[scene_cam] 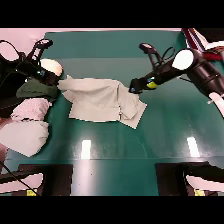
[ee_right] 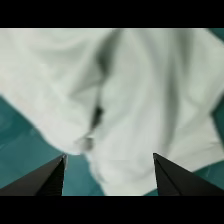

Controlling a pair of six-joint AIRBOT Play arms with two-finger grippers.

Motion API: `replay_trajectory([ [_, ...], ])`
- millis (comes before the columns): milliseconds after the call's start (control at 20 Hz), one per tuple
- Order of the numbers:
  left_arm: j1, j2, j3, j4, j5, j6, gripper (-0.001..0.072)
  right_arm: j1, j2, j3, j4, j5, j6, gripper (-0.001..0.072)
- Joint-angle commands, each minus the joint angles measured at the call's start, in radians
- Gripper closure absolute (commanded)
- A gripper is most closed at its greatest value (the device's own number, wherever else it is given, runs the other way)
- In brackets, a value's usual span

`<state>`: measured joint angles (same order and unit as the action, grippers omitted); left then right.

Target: Fold the shirts.

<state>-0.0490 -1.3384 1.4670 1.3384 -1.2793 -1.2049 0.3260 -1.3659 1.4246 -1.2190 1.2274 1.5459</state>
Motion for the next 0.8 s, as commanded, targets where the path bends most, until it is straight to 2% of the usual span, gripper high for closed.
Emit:
replay_trajectory([
  [0,0.000,-0.004,0.002,-0.018,0.004,-0.006,0.0679,-0.117,-0.099,-0.003,-0.031,-0.076,-0.022,0.0094],
  [50,0.000,-0.004,0.002,-0.023,0.005,-0.023,0.0679,-0.132,-0.146,-0.002,-0.029,-0.116,-0.022,0.0120],
  [150,0.000,-0.004,0.002,-0.035,0.005,-0.026,0.0679,-0.140,-0.254,0.032,-0.029,-0.146,-0.021,0.0121],
  [300,0.000,-0.004,0.002,-0.042,0.006,-0.026,0.0679,-0.110,-0.394,0.150,-0.028,-0.140,-0.021,0.0120],
  [450,0.000,-0.004,0.002,-0.042,0.005,-0.026,0.0679,-0.065,-0.513,0.272,-0.032,-0.058,-0.021,0.0156],
  [500,0.000,-0.003,0.002,-0.042,0.004,-0.026,0.0679,-0.054,-0.540,0.304,-0.032,-0.041,-0.022,0.0264],
  [550,0.000,-0.003,0.002,-0.042,0.005,-0.026,0.0679,-0.040,-0.559,0.335,-0.032,-0.039,-0.022,0.0421],
  [600,0.000,-0.003,0.002,-0.042,0.005,-0.026,0.0679,-0.029,-0.565,0.355,-0.031,-0.043,-0.035,0.0609],
  [650,0.000,-0.002,0.002,-0.045,0.005,-0.026,0.0680,-0.017,-0.563,0.375,-0.032,-0.037,-0.055,0.0691],
  [750,0.000,0.003,0.034,-0.045,-0.007,-0.031,0.0679,-0.009,-0.528,0.420,-0.089,-0.020,-0.055,0.0693],
])
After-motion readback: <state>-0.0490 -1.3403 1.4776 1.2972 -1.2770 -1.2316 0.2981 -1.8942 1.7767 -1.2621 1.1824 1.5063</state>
